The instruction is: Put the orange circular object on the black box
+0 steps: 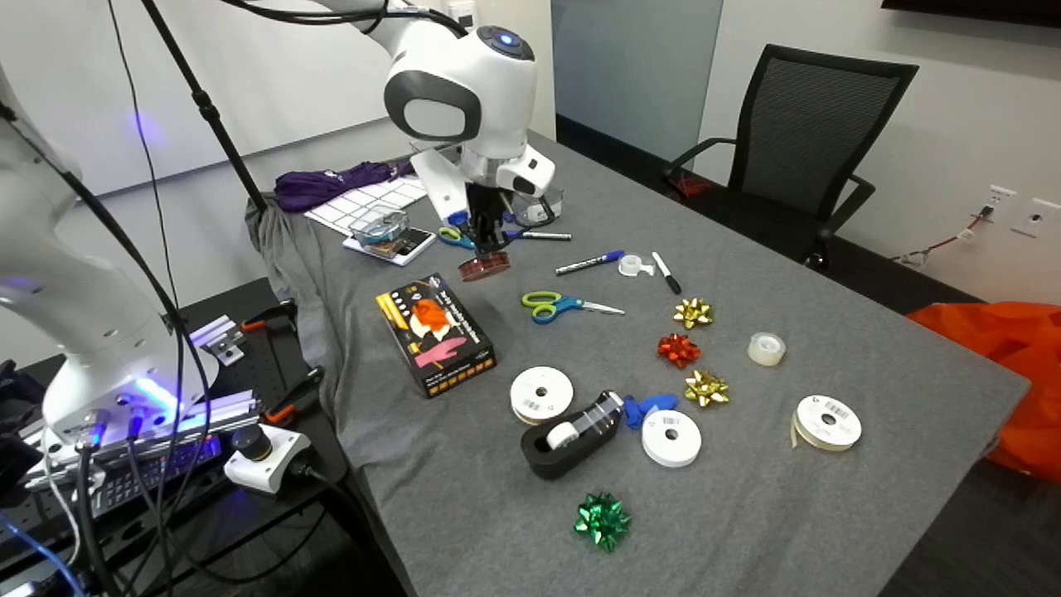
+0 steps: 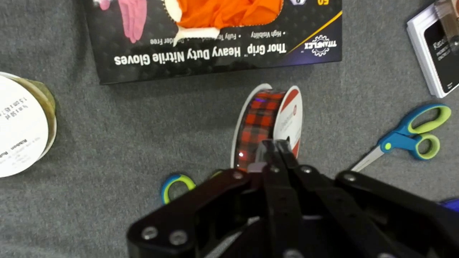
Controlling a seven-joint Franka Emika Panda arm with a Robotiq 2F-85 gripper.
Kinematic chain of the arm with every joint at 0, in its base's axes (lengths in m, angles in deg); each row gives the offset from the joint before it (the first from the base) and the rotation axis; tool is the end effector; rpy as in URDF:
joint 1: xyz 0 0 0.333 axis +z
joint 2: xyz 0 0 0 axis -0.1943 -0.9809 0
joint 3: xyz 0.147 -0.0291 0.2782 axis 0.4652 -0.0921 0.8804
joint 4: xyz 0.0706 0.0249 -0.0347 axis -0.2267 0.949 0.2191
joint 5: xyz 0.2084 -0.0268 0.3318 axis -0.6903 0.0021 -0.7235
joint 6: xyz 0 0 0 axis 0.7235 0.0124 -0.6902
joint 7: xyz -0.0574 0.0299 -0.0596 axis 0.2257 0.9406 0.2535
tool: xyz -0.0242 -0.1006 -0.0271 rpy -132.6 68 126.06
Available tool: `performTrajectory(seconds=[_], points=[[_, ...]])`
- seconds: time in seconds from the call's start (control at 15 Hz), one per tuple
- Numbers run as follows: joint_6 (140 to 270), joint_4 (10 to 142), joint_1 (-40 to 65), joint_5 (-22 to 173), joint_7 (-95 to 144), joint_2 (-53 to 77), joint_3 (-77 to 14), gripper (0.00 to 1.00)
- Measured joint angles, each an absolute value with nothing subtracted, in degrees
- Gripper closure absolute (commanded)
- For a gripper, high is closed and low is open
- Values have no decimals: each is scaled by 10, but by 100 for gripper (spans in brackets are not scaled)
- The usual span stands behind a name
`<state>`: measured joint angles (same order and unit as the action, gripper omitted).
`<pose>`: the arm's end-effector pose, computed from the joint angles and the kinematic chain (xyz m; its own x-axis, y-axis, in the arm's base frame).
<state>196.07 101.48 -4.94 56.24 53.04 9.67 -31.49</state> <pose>0.5384 -0.1861 0.2626 0.9883 -0.1009 -0.1147 -0.1258 -0.9635 -0.2362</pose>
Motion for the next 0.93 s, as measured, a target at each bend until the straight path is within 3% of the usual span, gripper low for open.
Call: performTrajectory(seconds=[0.93], points=[[1811,1010,-59,650,612,100,-362,100]])
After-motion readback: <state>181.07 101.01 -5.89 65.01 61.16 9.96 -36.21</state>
